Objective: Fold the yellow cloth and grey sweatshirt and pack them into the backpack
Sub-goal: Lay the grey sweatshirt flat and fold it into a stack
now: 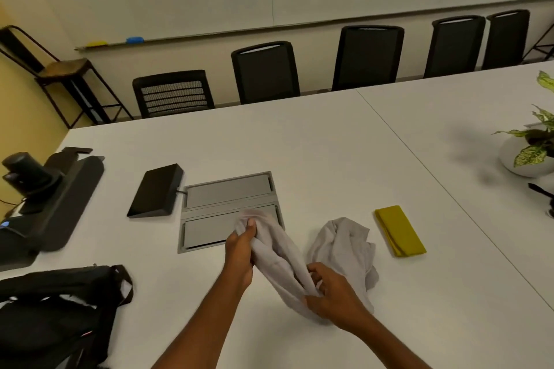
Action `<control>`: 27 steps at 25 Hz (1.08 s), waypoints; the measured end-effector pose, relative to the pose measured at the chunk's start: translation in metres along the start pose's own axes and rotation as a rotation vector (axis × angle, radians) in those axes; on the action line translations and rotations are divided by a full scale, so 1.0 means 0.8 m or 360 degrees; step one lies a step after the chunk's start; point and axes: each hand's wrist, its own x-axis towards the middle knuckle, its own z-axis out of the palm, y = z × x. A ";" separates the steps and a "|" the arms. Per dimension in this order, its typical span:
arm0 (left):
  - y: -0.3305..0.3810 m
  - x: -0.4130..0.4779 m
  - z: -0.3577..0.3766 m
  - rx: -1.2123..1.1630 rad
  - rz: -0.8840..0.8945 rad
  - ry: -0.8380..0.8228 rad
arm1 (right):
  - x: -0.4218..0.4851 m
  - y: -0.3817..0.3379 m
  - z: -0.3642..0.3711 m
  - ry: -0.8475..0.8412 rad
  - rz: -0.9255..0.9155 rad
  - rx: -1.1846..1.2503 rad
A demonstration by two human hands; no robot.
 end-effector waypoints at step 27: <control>0.289 -0.190 -0.176 0.0804 0.1397 -0.0894 | -0.002 -0.298 -0.027 0.0316 -0.0872 -0.0306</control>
